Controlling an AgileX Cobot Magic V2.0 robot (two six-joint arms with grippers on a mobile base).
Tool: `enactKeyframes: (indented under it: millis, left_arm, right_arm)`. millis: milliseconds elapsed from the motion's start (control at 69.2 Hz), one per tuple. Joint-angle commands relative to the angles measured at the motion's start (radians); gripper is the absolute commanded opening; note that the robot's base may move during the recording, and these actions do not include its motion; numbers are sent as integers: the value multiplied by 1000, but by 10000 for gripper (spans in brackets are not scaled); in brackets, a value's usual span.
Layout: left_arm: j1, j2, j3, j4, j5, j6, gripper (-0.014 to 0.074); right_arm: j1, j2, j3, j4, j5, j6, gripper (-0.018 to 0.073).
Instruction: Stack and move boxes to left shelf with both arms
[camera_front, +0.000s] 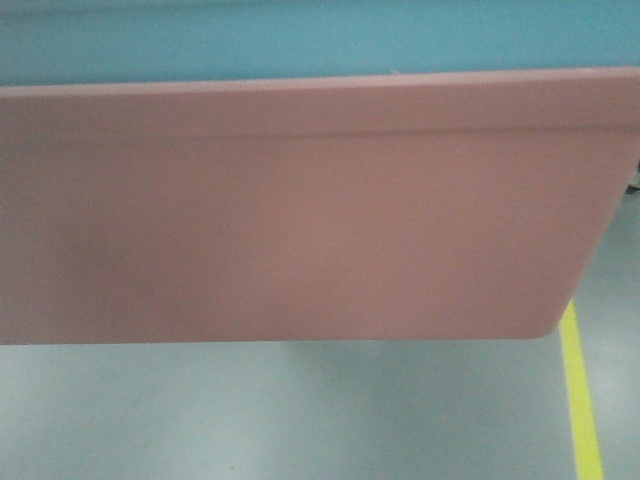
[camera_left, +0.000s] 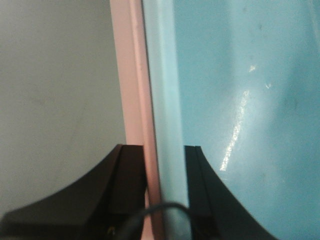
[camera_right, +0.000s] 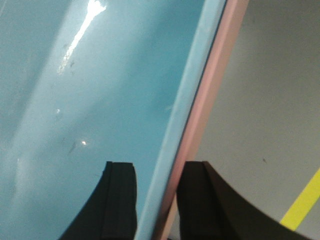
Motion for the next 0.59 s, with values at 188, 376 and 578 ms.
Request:
enactKeyframes:
  millis: [188,376,578]
  left_arm:
    - [2,-31,-38,-2,-98,29,-3]
    - [2,-31,-38,-2,-98,29,-3]
    - [2,-31,-38,-2,-98,29,-3]
  right_arm:
    - [-4,-42,-32,-38,-76,-75,55]
    - [-4,-42,-32,-38,-76,-75,55]
    - [-4,-42,-32,-38,-76,-75,55]
